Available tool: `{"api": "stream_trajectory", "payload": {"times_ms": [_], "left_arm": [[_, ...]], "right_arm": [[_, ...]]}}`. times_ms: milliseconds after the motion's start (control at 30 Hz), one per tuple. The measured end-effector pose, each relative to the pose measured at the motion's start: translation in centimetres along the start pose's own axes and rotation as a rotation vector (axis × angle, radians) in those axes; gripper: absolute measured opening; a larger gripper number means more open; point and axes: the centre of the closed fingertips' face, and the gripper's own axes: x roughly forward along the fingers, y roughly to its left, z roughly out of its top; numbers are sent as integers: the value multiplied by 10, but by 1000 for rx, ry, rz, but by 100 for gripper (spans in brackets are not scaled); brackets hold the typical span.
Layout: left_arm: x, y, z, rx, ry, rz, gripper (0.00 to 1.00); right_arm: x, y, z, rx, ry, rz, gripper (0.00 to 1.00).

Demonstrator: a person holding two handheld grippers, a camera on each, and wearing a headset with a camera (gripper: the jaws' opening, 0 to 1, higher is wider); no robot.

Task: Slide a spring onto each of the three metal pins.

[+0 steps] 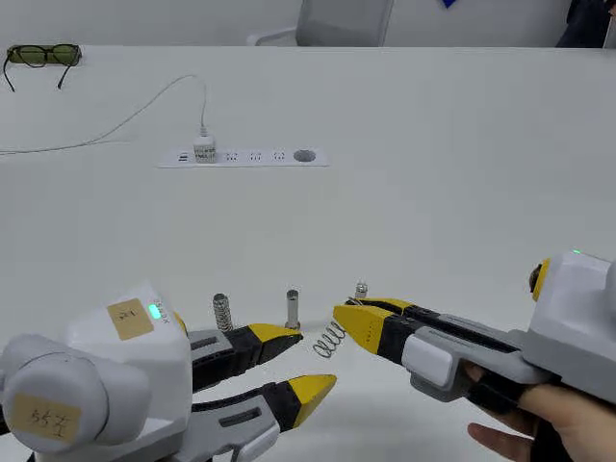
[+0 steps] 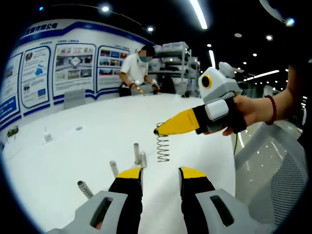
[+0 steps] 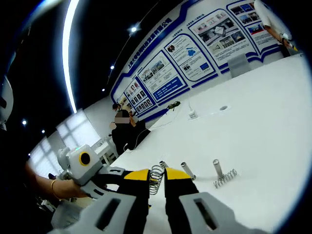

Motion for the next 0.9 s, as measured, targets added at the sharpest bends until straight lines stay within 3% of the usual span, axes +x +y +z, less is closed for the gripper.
{"api": "stream_trajectory", "payload": {"times_ms": [333, 567, 900], "left_arm": [[-3, 6, -9, -1, 37, 45, 40], [-5, 9, -13, -13, 37, 68, 47], [-8, 12, -18, -17, 53, 96, 55]], "right_arm": [[18, -2, 13, -110, 9, -3, 12], [33, -3, 21, -193, 19, -9, 12], [55, -15, 24, -278, 47, -40, 12]]}}
